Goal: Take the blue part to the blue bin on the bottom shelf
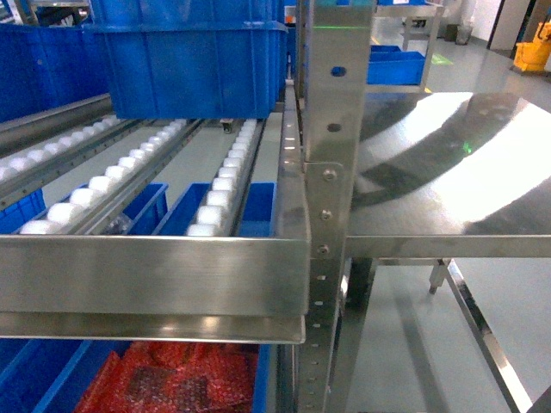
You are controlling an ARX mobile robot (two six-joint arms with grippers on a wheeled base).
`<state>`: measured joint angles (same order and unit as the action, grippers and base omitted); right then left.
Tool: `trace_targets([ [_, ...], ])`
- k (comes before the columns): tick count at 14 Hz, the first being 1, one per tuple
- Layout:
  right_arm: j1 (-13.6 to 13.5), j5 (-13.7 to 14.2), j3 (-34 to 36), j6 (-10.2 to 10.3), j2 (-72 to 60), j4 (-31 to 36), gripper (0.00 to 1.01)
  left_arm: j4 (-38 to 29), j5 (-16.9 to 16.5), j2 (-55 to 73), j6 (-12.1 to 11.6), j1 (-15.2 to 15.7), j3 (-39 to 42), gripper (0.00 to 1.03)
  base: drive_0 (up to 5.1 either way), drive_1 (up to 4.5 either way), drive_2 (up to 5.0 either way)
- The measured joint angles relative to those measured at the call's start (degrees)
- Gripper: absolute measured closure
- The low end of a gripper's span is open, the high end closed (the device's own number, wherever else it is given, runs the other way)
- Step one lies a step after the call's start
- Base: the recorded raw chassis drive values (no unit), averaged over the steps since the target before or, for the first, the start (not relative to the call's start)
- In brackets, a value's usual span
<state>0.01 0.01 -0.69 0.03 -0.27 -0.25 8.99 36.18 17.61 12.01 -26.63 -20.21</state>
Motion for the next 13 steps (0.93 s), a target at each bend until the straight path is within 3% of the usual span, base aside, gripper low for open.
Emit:
trace_targets([
  [13, 0.0, -0.02, 0.0, 0.0, 0.0, -0.11, 0.03, -0.07, 0.04, -0.09, 0.02, 0.07, 0.0, 0.6, -5.0, 2.43, 2.4],
])
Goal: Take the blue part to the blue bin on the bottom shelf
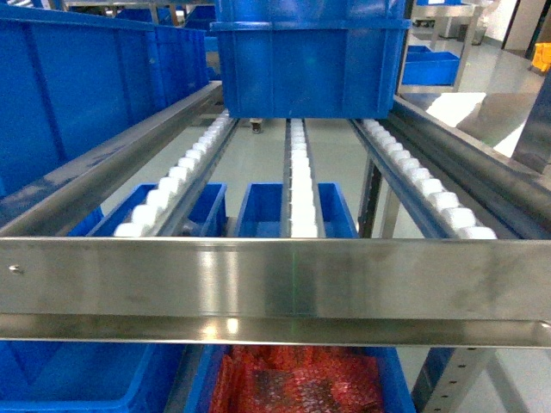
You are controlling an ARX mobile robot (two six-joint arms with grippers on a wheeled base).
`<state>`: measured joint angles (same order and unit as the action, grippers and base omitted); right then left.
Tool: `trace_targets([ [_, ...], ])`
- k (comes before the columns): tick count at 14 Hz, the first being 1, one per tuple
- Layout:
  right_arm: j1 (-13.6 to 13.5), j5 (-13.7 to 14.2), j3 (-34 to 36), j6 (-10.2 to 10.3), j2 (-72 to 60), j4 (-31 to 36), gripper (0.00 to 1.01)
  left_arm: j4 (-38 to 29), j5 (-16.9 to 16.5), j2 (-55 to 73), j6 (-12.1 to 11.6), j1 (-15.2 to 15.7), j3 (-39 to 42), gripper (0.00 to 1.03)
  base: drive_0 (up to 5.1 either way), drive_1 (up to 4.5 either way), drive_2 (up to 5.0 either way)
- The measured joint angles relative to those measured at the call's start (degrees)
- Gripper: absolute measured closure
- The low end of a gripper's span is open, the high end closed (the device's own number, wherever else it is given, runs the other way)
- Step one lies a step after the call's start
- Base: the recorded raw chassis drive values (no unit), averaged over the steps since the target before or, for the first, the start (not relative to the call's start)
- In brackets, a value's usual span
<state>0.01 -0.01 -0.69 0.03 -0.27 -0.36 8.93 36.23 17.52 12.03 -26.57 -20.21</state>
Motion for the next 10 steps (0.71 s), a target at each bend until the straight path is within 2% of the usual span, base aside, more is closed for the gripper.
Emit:
trace_targets([
  [5, 0.0, 0.0, 0.0, 0.0, 0.0, 0.24, 0.03, 0.0, 0.0, 0.0, 0.0, 0.0, 0.0, 0.6, -4.6, 2.41, 2.4],
  [10, 0.0, -0.2, 0.0, 0.0, 0.0, 0.17, 0.03, 0.04, 0.17, -0.04, 0.0, 0.13, 0.0, 0.6, -0.1, -0.07, -0.1],
])
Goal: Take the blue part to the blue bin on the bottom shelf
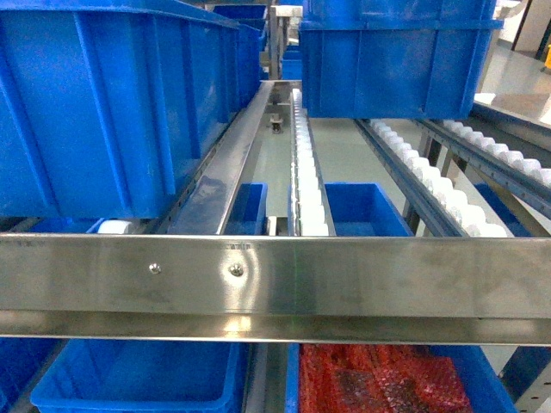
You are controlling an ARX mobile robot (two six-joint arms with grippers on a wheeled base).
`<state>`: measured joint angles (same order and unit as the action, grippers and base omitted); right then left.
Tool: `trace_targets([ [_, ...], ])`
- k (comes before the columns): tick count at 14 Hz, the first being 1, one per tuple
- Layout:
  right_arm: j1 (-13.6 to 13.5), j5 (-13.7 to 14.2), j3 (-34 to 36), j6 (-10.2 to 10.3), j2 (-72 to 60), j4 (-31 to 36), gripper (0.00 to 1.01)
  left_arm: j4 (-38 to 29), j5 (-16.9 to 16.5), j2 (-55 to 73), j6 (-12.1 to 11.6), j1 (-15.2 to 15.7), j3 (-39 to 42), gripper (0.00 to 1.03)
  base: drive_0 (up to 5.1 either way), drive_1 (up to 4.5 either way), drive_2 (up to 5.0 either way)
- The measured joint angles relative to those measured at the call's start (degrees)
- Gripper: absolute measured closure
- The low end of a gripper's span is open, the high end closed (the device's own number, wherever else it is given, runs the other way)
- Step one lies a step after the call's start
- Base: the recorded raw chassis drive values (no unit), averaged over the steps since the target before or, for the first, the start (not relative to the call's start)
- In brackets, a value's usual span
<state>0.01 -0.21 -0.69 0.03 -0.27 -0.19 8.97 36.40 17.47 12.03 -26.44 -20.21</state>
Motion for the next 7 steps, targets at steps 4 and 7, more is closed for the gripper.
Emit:
trace_targets([
  [4, 0.0, 0.02, 0.0, 0.0, 0.0, -0.04, 0.03, -0.07, -0.11, 0.0, 0.0, -0.02, 0.0, 0.6, 0.0, 0.0, 0.0],
  [7, 0.0, 0.02, 0.0, 0.0, 0.0, -0.07, 0.03, -0.07, -0.09, 0.0, 0.0, -0.02, 0.0, 0.6, -0.5, -0.49, -0.5],
])
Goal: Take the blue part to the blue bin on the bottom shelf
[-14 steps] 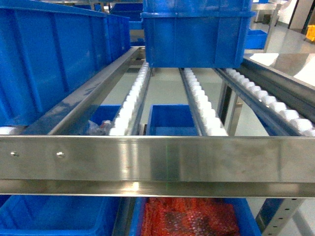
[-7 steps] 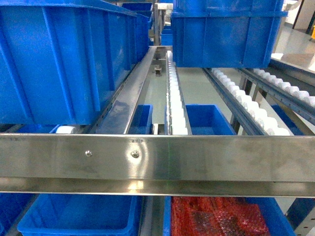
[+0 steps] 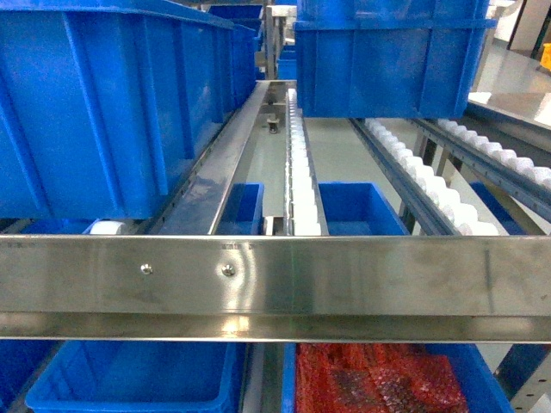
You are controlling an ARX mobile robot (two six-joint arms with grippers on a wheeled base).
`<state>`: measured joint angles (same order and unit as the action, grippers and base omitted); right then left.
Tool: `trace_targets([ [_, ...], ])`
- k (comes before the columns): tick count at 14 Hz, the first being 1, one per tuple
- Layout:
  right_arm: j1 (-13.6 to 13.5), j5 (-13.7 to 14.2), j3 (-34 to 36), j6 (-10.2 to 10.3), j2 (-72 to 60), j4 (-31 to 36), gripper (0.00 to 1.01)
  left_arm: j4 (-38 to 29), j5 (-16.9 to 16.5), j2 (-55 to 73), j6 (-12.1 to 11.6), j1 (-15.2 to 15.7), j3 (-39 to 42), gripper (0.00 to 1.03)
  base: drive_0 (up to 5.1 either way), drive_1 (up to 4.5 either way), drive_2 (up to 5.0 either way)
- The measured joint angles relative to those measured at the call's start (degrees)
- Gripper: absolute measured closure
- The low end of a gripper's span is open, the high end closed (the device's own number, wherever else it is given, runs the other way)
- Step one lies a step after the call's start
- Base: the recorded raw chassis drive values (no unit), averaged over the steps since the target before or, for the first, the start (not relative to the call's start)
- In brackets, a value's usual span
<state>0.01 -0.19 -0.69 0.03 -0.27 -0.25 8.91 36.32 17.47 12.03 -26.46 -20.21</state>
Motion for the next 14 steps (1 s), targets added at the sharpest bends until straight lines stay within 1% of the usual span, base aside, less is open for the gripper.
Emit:
trace_targets([
  [14, 0.0, 0.15, 0.0, -0.04, 0.0, -0.04, 0.03, -0.02, -0.11, 0.04, -0.02, -0.13, 0.0, 0.6, 0.0, 0.0, 0.0],
])
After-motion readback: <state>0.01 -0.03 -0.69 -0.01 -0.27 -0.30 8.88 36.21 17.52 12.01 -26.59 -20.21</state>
